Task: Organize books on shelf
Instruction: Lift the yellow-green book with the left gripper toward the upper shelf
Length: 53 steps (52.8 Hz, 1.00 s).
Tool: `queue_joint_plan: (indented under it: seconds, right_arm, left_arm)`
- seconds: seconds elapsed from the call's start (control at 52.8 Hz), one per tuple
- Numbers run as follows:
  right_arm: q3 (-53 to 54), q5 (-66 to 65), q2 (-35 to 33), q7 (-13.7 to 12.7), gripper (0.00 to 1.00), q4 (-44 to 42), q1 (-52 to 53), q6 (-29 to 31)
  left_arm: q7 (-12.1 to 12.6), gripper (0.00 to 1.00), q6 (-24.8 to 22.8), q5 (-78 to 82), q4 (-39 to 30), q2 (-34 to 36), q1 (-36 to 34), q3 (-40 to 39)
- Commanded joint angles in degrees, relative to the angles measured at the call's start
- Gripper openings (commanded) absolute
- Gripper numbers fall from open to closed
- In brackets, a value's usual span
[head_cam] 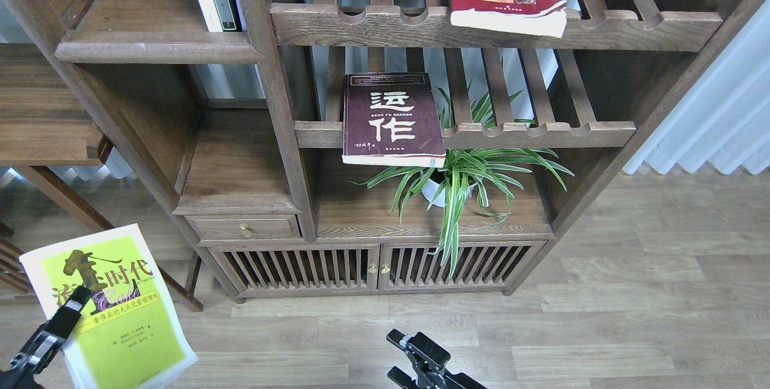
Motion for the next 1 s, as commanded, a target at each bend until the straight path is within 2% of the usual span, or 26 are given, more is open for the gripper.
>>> queue_joint_plan:
  seconds: [0.0,0.341,0.549,0.757,0.814,0.871,0.928,0.984]
  right_arm:
    - [0.0,0.0,0.0,0.0,1.00,-0.1,-0.4,0.0]
    - [0.2,0.0,0.0,0.1,1.00,-0.1,0.2,0.0]
    - [0.3,0.1,0.0,0.1,1.00,-0.7,1.6,0.0]
    - [4.4,-0.1,0.0,0.1,1.00,-0.7,2.6,0.0]
    - [4.6,-0.1,0.0,0.2,1.00,-0.8,2.6,0.0]
    - [4.6,0.0,0.0,0.3,1.00,-0.8,2.5,0.0]
    - [4.7,0.0,0.0,0.3,1.00,-0.8,2.4,0.0]
    - [4.7,0.0,0.0,0.3,1.00,-0.8,2.3,0.0]
  left_arm:
    - [0.6,0.04,0.0,-0.1,0.0,-0.4,-2.6,-2.9]
    - [0.9,0.04,0.0,-4.3,0.0,3.6,-14.5,-7.6]
    - [1.5,0.04,0.0,-4.9,0.0,6.8,-22.0,-7.6]
    - [4.4,0.04,0.0,-4.7,0.1,8.4,-31.0,-7.3]
    - [6.0,0.04,0.0,-4.7,0.1,8.9,-34.3,-7.0]
    - [9.4,0.04,0.0,-4.7,0.1,9.0,-37.5,-6.5]
    - [14.3,0.04,0.0,-4.6,0.2,8.9,-41.1,-6.5]
    - [16.4,0.04,0.0,-4.6,0.3,8.9,-42.8,-6.8]
